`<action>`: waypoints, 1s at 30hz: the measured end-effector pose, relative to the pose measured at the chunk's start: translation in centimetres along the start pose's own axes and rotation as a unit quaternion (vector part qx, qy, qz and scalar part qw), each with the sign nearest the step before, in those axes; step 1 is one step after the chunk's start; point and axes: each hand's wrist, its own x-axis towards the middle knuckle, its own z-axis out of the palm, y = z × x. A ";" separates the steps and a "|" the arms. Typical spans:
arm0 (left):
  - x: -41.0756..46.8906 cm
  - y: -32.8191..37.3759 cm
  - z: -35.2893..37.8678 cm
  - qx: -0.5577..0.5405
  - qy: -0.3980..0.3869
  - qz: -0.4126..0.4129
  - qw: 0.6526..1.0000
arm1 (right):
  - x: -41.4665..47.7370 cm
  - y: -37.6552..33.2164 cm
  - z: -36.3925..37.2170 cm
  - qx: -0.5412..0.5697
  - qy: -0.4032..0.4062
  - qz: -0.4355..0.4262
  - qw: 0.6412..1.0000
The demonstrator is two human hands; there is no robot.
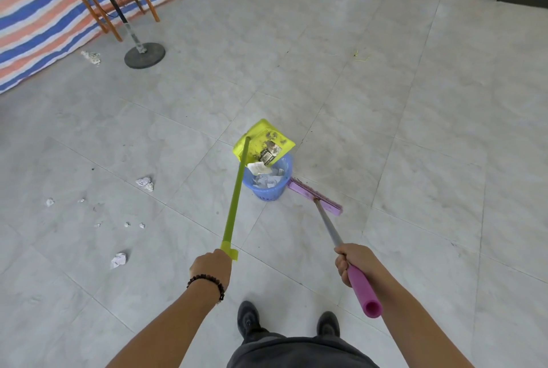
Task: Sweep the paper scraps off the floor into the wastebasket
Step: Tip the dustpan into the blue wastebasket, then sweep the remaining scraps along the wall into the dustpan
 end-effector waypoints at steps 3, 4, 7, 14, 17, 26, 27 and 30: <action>-0.5 0.0 -0.3 0.016 -0.006 0.004 1.000 | 0.0 -0.2 0.0 -0.001 -0.007 -0.011 1.000; -0.8 0.1 -0.3 0.019 -0.011 0.006 1.000 | 0.0 -0.3 0.0 -0.001 -0.009 -0.013 1.000; -1.1 0.4 -0.7 0.033 -0.020 0.013 0.999 | 0.1 -0.5 -0.3 -0.005 -0.013 -0.017 1.000; -1.9 1.1 -2.2 -0.051 -0.007 0.009 0.999 | 0.1 -0.6 -1.1 0.021 -0.036 -0.033 0.999; -1.6 0.8 -3.6 -0.184 0.008 -0.015 0.983 | -0.1 -0.6 -0.8 0.045 -0.046 -0.045 0.997; -4.1 0.1 -7.5 -0.748 0.003 -0.176 0.640 | 0.6 1.1 1.2 -0.039 -0.069 -0.044 0.996; -4.7 -0.5 -7.3 -0.757 0.000 -0.188 0.626 | 0.8 1.4 1.6 -0.053 -0.069 -0.035 0.996; -6.4 -2.7 -5.4 -0.771 -0.021 -0.240 0.589 | 1.5 2.1 3.5 -0.090 -0.069 0.001 0.994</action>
